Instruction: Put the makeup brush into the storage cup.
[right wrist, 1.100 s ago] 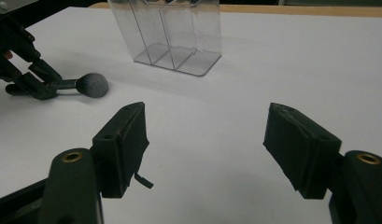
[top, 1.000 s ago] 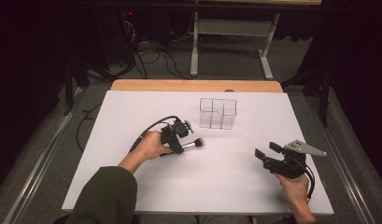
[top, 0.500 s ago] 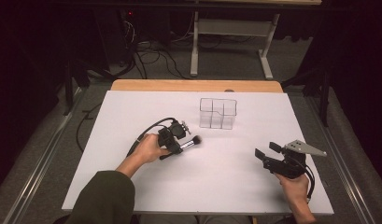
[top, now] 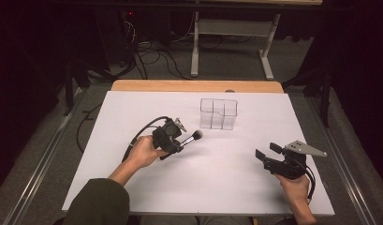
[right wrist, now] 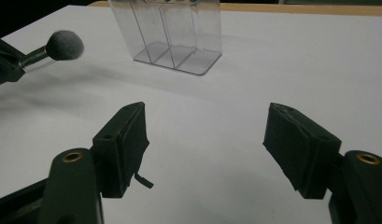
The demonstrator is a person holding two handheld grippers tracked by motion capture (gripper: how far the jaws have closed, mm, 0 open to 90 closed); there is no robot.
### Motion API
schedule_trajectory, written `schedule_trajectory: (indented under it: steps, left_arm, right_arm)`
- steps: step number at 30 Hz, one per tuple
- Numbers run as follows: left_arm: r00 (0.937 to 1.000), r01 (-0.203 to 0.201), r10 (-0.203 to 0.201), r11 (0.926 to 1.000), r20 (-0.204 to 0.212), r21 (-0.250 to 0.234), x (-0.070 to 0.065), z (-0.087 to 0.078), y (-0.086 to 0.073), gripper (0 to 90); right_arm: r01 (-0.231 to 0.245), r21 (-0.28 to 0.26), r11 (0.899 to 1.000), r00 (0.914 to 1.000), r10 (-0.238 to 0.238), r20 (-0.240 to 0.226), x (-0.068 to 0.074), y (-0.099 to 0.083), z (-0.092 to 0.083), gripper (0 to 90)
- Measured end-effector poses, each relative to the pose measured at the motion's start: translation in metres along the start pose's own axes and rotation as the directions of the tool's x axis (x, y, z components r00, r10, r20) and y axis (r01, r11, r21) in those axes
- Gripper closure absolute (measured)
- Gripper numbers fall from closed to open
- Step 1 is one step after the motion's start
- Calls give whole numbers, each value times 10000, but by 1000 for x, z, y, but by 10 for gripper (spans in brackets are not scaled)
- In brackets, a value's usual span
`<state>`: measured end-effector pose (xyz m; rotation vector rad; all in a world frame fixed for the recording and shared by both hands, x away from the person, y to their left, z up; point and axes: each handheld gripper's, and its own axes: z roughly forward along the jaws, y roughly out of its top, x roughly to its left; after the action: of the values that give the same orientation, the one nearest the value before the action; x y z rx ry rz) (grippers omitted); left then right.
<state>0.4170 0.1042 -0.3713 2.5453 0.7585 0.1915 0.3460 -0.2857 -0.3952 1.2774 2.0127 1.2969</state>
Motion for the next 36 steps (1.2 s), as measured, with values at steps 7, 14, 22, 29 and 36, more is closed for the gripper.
schedule_trajectory:
  steps: [7, 14, 22, 29, 36]
  left_arm:
    - [9997, 249, -248, 9976, 16, -643, -5, -10, -7, 738]
    - [9987, 505, -493, 9916, 130, -1194, -9, -19, -14, 738]
    - [9972, 737, -701, 9797, 263, -1863, -17, -29, -23, 738]
    - [9964, 830, -769, 9676, 350, -2386, -23, -38, -32, 738]
    - [9962, 838, -742, 9556, 447, -2825, -29, -45, -39, 738]
  right_arm:
    - [17, 22, 10000, 10000, -17, 6, 0, 0, 0, 318]
    - [44, 33, 10000, 10000, -45, 9, 0, 0, 0, 319]
    - [53, 50, 10000, 10000, -53, 15, 0, 0, 1, 319]
    - [55, 56, 10000, 10000, -55, -9, 1, 0, 1, 319]
    - [73, -17, 10000, 10000, -73, 17, 1, 0, 0, 317]
